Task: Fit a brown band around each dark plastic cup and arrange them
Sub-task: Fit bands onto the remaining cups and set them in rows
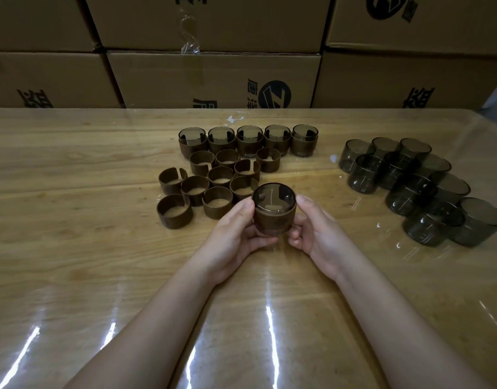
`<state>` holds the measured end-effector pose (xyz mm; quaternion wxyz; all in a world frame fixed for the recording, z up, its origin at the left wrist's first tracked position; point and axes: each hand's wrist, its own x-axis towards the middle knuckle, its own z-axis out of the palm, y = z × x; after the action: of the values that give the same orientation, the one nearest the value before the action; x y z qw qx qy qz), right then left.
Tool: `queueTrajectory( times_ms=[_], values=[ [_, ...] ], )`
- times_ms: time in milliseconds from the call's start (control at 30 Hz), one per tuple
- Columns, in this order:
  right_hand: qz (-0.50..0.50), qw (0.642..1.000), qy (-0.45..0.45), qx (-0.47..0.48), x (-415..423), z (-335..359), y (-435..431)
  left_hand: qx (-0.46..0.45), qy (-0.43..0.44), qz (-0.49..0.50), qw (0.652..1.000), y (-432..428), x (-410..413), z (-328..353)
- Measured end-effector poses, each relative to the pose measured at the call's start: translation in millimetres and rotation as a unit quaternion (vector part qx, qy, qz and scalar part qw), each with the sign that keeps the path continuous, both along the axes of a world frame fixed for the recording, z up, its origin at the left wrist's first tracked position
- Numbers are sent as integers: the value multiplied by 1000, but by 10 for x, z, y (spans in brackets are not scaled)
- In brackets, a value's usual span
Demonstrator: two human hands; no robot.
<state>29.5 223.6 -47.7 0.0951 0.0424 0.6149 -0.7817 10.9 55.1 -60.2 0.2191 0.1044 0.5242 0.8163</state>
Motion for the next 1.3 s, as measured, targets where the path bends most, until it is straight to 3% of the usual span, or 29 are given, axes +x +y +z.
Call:
queueTrajectory(
  times_ms=[333,633,733,933,1200,1300],
  values=[
    [-21,998,35,-45,4,-45,7,20,1,2,1000,6,15,9],
    [-52,995,41,-78,10,-70,-10,-83,42,106,990,87,52,-42],
    [-53,993,69,-82,5,-53,32,-53,28,89,994,77,40,-32],
    [26,988,111,103,52,-93,-64,86,-39,69,993,-3,1,-7],
    [-58,958,224,171,77,-182,-168,60,-12,81,995,8,-19,-54],
    [-46,942,262,203,111,-174,-174,71,-5,89,993,10,-18,-59]
  ],
)
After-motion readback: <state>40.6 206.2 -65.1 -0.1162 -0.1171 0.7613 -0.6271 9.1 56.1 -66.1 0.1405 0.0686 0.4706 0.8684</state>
